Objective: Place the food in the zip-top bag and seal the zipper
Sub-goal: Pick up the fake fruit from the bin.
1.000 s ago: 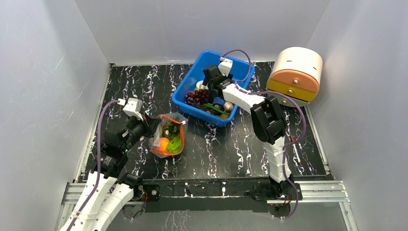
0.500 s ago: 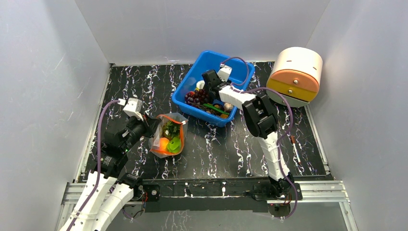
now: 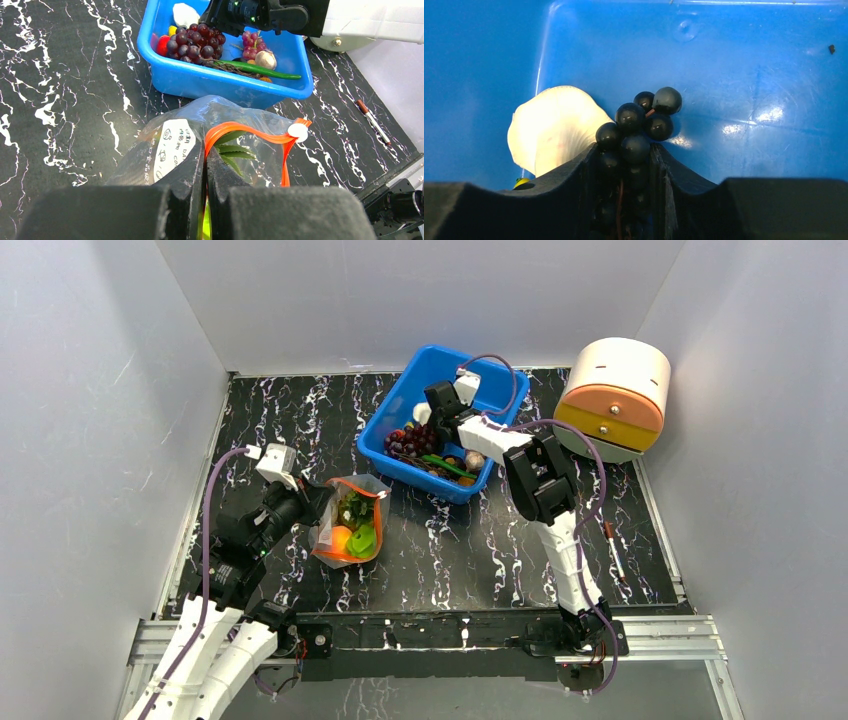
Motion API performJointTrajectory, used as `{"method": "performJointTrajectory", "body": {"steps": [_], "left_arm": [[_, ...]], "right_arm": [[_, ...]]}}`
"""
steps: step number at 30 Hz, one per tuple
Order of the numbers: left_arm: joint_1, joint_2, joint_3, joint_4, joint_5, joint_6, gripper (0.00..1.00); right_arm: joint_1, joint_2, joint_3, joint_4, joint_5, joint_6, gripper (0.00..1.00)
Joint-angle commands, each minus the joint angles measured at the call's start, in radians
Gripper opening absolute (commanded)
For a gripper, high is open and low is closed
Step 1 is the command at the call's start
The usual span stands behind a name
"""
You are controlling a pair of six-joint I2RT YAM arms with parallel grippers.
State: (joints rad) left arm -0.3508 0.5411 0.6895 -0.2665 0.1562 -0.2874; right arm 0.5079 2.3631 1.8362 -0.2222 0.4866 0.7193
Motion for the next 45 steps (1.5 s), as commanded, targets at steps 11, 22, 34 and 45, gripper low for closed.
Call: {"method": "performJointTrajectory", "body": {"steps": [11,22,34,45], "left_arm": [[-0.004,0.000,0.005,0.013,-0.040,-0.005,0.00],[-0.005,0.072,0.142,-0.056,-0.045,-0.078,0.00],[-0.004,0.198,0.272,-0.071,0.018,-0.179,0.00],[-0.005,0.279,0.269,-0.015,0.096,-0.275,0.00]], "right_arm": [[-0.033,-0.092,0.005,0.137,-0.017,-0.248,0.21],[-0.034,-0.290,-0.175,0.288,-0.052,-0.420,0.19],[-0.034,-0.459,-0.309,0.339,-0.133,-0.504,0.18],[-0.034,-0.665,-0.355,0.217,-0.278,-0.524,0.19]]}}
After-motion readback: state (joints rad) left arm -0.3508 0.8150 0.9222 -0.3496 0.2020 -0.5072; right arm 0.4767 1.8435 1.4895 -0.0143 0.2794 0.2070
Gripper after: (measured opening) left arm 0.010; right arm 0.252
